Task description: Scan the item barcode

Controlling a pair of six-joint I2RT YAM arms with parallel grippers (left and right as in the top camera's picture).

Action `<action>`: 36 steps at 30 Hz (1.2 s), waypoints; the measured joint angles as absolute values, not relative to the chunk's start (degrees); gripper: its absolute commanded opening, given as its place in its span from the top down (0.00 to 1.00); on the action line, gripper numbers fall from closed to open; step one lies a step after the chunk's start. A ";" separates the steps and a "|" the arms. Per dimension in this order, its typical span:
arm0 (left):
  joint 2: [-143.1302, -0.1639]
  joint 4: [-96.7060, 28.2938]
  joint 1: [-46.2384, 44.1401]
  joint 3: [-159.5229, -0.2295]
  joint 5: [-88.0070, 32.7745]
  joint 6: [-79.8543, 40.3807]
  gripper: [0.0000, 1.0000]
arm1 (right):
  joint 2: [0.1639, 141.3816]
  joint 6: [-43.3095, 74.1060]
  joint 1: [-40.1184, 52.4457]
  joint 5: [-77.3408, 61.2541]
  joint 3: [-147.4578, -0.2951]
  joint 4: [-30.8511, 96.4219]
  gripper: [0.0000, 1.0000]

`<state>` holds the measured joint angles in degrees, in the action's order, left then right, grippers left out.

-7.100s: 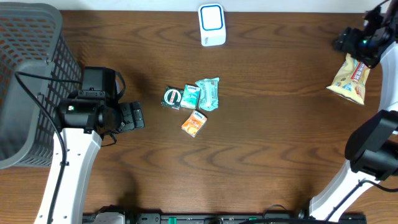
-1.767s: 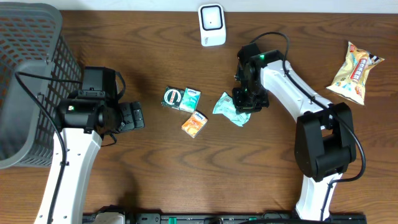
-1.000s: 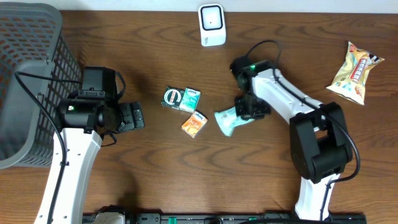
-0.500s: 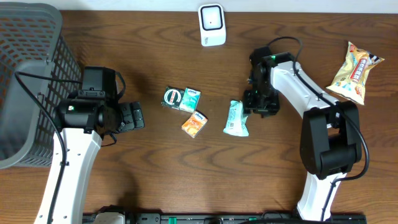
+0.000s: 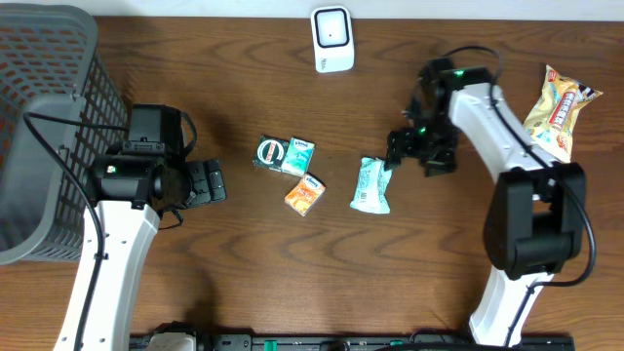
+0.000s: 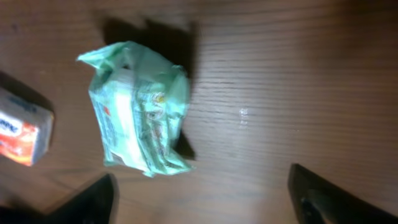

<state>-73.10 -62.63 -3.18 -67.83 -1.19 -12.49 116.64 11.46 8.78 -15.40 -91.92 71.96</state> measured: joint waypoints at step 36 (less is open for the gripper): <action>-73.10 -62.63 -3.18 -67.83 -1.17 -12.49 0.02 | 115.85 10.17 7.64 -33.56 -75.79 50.78 0.22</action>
